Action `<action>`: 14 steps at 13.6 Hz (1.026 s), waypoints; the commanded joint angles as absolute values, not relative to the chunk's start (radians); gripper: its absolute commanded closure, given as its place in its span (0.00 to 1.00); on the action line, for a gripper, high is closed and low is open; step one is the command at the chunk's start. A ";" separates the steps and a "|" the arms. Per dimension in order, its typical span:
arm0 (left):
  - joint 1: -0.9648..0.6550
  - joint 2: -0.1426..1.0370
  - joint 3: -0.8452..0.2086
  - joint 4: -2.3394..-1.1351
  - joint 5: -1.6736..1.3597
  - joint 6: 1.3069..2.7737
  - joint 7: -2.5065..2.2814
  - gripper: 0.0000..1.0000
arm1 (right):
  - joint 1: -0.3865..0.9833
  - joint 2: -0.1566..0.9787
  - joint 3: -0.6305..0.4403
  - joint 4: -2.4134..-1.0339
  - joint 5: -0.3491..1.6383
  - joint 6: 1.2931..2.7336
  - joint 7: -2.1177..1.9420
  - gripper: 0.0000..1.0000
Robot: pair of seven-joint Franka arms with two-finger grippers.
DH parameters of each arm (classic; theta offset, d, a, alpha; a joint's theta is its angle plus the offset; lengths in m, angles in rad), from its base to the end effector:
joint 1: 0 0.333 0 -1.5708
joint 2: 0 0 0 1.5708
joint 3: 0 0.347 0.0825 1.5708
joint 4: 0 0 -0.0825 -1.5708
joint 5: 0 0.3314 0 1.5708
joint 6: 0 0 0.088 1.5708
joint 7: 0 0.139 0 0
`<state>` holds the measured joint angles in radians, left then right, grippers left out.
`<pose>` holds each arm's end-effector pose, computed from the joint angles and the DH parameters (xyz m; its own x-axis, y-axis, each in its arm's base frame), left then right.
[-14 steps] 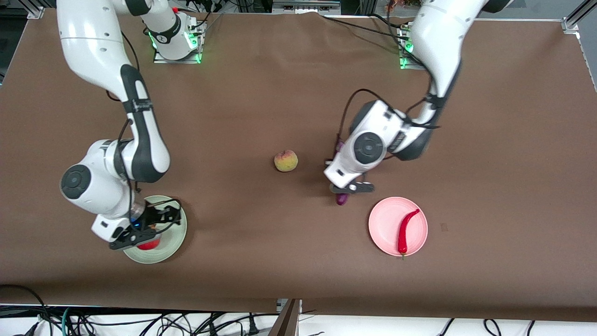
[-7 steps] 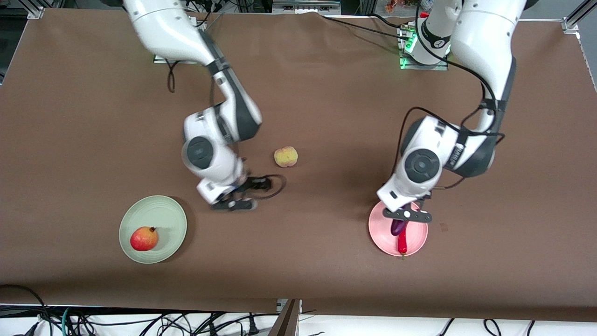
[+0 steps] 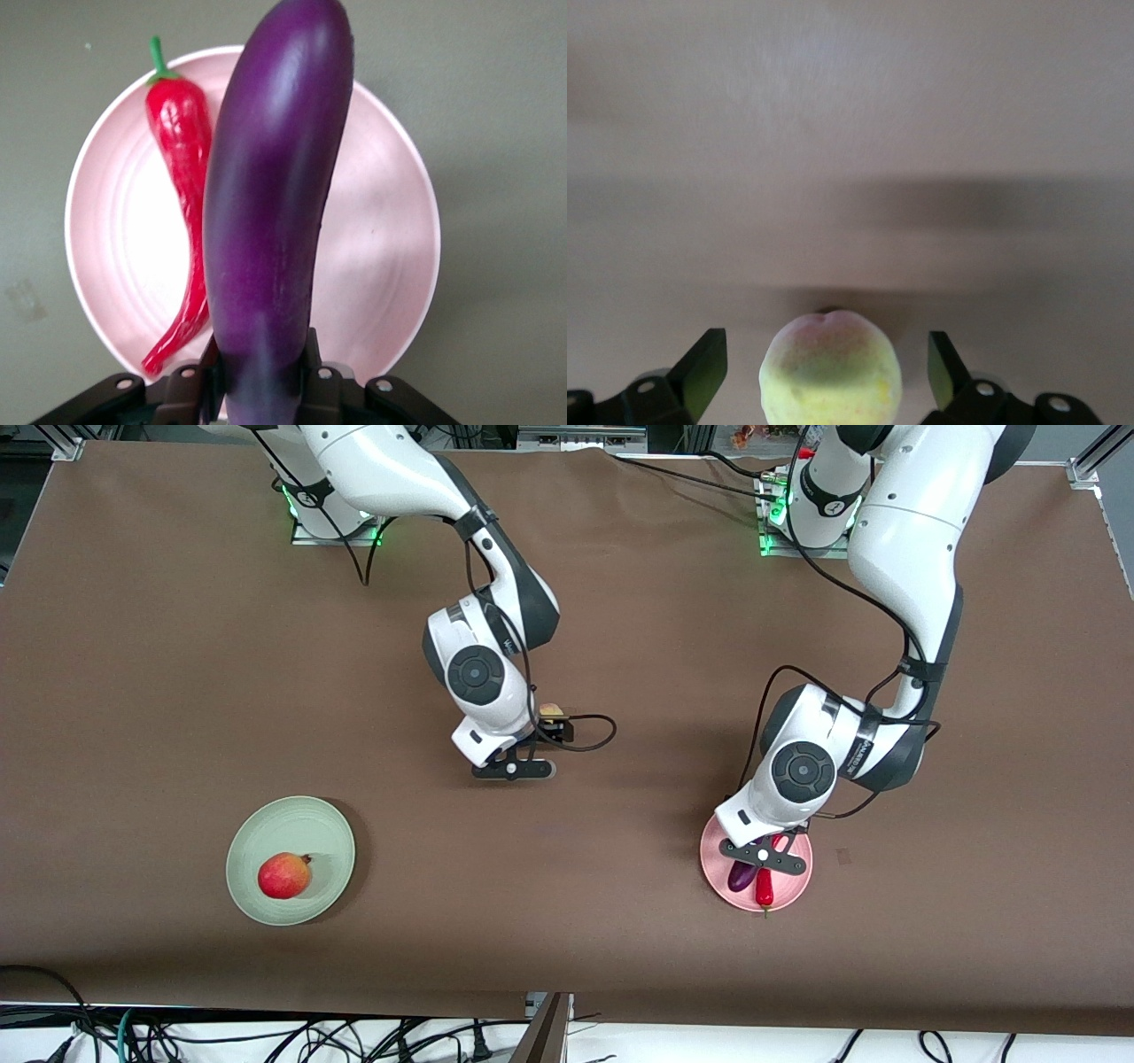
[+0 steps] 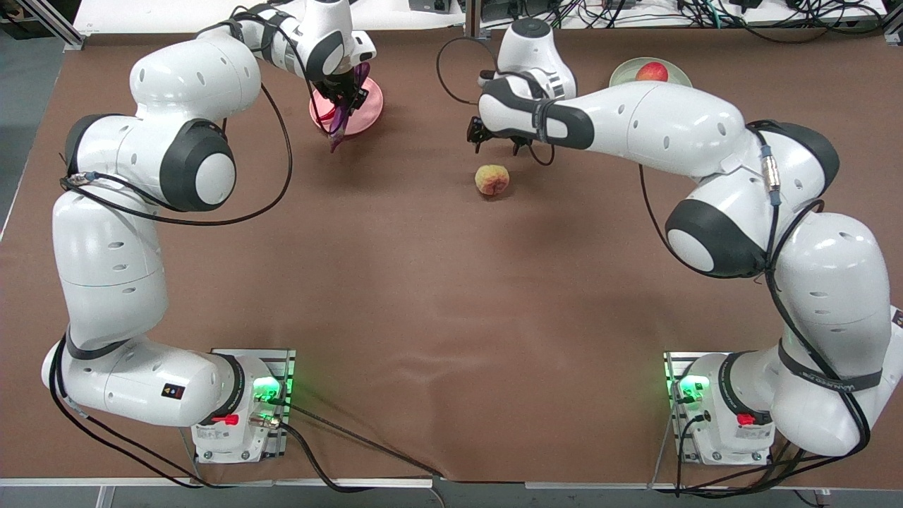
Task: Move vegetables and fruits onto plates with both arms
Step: 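Grasp the peach with the right gripper while the left gripper carries the eggplant, then place the eggplant on the pink plate while the right gripper carries the peach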
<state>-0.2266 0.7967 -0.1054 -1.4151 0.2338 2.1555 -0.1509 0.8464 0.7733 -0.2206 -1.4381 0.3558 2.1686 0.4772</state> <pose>0.6733 -0.1993 0.2433 0.9594 -0.2794 -0.0382 -0.2820 -0.9519 -0.1195 0.5352 0.4541 0.2584 0.9961 0.0086 -0.0873 -0.0009 -0.9942 -0.1071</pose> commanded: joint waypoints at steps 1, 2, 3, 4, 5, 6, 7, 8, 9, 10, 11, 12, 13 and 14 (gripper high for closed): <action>-0.226 0.813 -0.107 -1.384 0.249 2.157 -0.124 0.15 | 0.887 0.801 -0.233 -1.440 0.371 2.167 0.497 0.00; -0.219 0.815 -0.107 -1.382 0.242 2.161 -0.123 0.00 | 0.893 0.808 -0.233 -1.440 0.371 2.166 0.495 0.00; -0.212 0.813 -0.107 -1.382 0.242 2.161 -0.123 0.00 | 0.899 0.814 -0.233 -1.442 0.371 2.163 0.494 0.00; -0.210 0.810 -0.107 -1.382 0.241 2.161 -0.124 0.00 | 0.903 0.821 -0.233 -1.445 0.371 2.163 0.491 0.00; -0.212 0.807 -0.107 -1.381 0.241 2.161 -0.124 0.00 | 0.910 0.830 -0.233 -1.447 0.368 2.166 0.489 0.00; -0.210 0.804 -0.107 -1.379 0.239 2.160 -0.124 0.00 | 0.920 0.841 -0.235 -1.448 0.359 2.172 0.489 0.07; -0.209 0.799 -0.109 -1.379 0.227 2.158 -0.124 0.00 | 0.920 0.842 -0.235 -1.447 0.357 2.174 0.485 0.51; -0.200 0.793 -0.109 -1.376 0.198 2.152 -0.124 0.00 | 0.917 0.842 -0.235 -1.447 0.357 2.172 0.483 0.74; -0.189 0.769 -0.110 -1.376 0.155 2.146 -0.126 0.00 | 0.911 0.838 -0.239 -1.444 0.359 2.172 0.477 0.80; -0.187 0.734 -0.109 -1.377 0.111 2.116 -0.126 0.00 | 0.904 0.828 -0.250 -1.436 0.359 2.165 0.466 0.80; -0.184 0.697 -0.107 -1.374 0.068 2.052 -0.127 0.00 | 0.881 0.809 -0.274 -1.428 0.357 2.155 0.459 0.80; -0.167 0.658 -0.107 -1.374 0.030 1.987 -0.127 0.00 | 0.850 0.781 -0.284 -1.425 0.357 2.140 0.431 0.80; -0.152 0.625 -0.107 -1.376 -0.001 1.921 -0.127 0.00 | 0.806 0.763 -0.299 -1.422 0.359 2.103 0.389 0.80; -0.140 0.591 -0.104 -1.374 -0.021 1.857 -0.129 0.00 | 0.764 0.762 -0.329 -1.398 0.359 2.091 0.320 0.80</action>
<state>-0.1713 0.6821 -0.1022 -1.3477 0.0323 1.9633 -0.1460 0.8550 0.8085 -0.3063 -1.4153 0.3534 2.1504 0.4257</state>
